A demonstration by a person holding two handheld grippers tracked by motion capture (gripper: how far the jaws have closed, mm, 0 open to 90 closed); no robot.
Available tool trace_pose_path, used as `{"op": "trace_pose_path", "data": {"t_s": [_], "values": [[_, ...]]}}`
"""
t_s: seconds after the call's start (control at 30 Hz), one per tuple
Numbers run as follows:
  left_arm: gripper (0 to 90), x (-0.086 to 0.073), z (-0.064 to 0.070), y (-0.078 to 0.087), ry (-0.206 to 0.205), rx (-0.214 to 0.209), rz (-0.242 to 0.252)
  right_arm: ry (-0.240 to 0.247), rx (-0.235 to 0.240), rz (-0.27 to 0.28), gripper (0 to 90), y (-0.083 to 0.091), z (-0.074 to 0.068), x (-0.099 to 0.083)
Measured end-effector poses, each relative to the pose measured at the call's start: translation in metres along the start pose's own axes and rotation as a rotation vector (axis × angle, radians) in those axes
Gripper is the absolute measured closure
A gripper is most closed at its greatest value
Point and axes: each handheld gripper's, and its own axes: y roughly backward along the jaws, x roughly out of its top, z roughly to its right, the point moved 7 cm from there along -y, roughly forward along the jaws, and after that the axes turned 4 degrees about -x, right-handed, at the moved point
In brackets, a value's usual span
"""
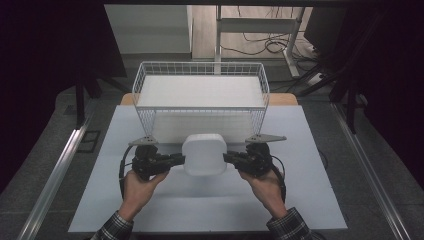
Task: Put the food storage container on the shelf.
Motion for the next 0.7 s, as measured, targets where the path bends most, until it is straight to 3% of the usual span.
{"op": "trace_pose_path", "data": {"t_s": [0.7], "values": [[80.6,0.062,0.003,0.024,-0.048,0.055,0.053,0.028,0.005,0.082,77.9,0.008,-0.001,0.064]]}}
